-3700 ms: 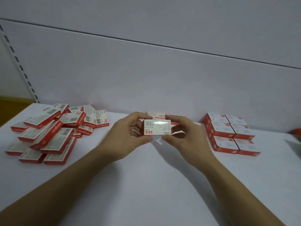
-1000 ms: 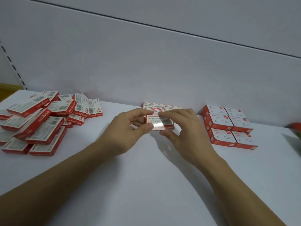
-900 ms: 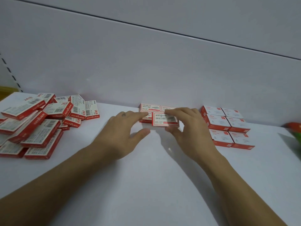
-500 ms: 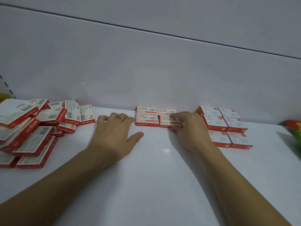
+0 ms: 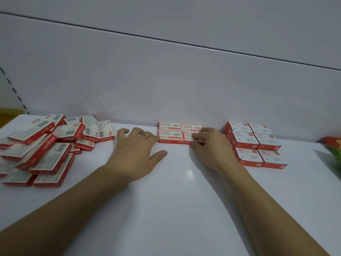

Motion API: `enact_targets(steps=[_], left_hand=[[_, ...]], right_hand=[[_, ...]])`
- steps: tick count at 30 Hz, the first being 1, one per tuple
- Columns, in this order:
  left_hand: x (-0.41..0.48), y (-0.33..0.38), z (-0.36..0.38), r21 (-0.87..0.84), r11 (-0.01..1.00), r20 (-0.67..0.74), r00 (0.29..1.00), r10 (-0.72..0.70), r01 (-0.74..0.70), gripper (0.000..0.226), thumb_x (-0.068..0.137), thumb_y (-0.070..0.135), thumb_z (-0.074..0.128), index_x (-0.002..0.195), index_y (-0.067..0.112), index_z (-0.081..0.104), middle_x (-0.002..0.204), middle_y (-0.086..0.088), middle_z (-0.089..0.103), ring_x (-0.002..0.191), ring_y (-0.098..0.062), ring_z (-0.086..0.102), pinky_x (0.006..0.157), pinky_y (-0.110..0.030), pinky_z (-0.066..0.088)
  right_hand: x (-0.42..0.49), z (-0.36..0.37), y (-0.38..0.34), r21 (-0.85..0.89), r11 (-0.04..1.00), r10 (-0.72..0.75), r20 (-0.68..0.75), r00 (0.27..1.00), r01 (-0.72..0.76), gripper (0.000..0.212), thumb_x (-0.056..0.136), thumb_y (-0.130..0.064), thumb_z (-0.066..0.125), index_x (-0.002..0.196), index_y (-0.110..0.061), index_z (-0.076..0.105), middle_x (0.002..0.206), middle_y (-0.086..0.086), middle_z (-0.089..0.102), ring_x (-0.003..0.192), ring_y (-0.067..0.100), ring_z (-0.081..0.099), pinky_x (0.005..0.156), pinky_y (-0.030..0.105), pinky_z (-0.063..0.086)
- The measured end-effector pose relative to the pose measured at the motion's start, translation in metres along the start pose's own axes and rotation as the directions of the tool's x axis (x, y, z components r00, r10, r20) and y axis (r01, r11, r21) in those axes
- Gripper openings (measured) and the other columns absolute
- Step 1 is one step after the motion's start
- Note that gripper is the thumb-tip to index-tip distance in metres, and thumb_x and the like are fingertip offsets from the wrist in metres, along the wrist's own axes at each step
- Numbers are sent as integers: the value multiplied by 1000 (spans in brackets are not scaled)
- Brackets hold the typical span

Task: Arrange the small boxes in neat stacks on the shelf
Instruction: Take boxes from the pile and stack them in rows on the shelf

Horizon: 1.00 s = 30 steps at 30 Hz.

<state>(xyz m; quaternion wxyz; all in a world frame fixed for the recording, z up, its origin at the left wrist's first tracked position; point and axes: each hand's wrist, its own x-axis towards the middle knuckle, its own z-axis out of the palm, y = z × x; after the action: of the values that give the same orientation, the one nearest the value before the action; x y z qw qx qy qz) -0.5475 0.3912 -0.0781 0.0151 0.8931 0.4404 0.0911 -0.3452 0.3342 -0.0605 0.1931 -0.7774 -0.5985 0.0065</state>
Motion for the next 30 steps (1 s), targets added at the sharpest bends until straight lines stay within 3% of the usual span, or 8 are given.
enact_targets(steps=[4, 8, 13, 17, 22, 27, 30], left_hand=[[-3, 1, -4, -1, 1000, 5, 1000, 5, -5, 54, 93, 61, 28, 140, 37, 36, 140, 11, 46, 133, -14, 30, 109, -45, 13], [-6, -1, -17, 13, 1000, -47, 999, -15, 16, 54, 94, 59, 34, 140, 32, 38, 142, 7, 45, 133, -16, 32, 109, -44, 15], [-14, -20, -43, 75, 996, -177, 984, -28, 42, 51, 92, 59, 36, 134, 32, 45, 136, 8, 50, 127, -15, 38, 105, -42, 19], [-31, -41, -62, 118, 987, -203, 975, -87, 112, 54, 90, 62, 35, 134, 33, 45, 139, 9, 49, 129, -16, 38, 103, -40, 17], [-61, -69, -74, 130, 957, -199, 952, -233, 261, 56, 89, 63, 40, 138, 35, 38, 143, 8, 44, 131, -17, 35, 108, -44, 19], [-87, -89, -78, 146, 902, -157, 910, -383, 405, 65, 88, 67, 38, 143, 33, 30, 150, 4, 36, 136, -20, 31, 112, -47, 16], [-98, -99, -79, 166, 884, -151, 897, -416, 437, 65, 87, 67, 36, 143, 34, 28, 149, 4, 37, 136, -19, 30, 113, -48, 16]], right_hand=[[-5, -1, -7, -147, 989, 10, 88, 996, 3, 40, 92, -34, 50, 131, -27, 56, 136, 6, 51, 119, 29, 49, 99, 34, 38], [-7, -11, -20, -156, 988, 7, 95, 995, 8, 62, 91, -42, 52, 147, -29, 30, 155, 11, 27, 139, 30, 27, 110, 42, 27], [0, -20, -51, -126, 980, -141, 111, 984, 154, 73, 86, -49, 59, 148, -30, 27, 158, 7, 19, 143, 25, 17, 113, 40, 18], [7, -18, -83, -89, 962, -245, 144, 959, 259, 74, 86, -49, 60, 149, -30, 26, 158, 6, 17, 144, 25, 14, 115, 40, 14], [13, -4, -126, -65, 920, -369, 197, 909, 387, 73, 86, -51, 59, 148, -29, 28, 157, 5, 21, 143, 25, 18, 115, 42, 16], [17, 23, -173, -25, 874, -460, 282, 842, 486, 61, 83, -52, 60, 137, -28, 44, 135, 4, 48, 123, 25, 46, 101, 40, 33], [20, 34, -192, 4, 871, -470, 294, 832, 491, 64, 83, -58, 59, 136, -25, 46, 130, 5, 52, 117, 25, 51, 96, 39, 38]])
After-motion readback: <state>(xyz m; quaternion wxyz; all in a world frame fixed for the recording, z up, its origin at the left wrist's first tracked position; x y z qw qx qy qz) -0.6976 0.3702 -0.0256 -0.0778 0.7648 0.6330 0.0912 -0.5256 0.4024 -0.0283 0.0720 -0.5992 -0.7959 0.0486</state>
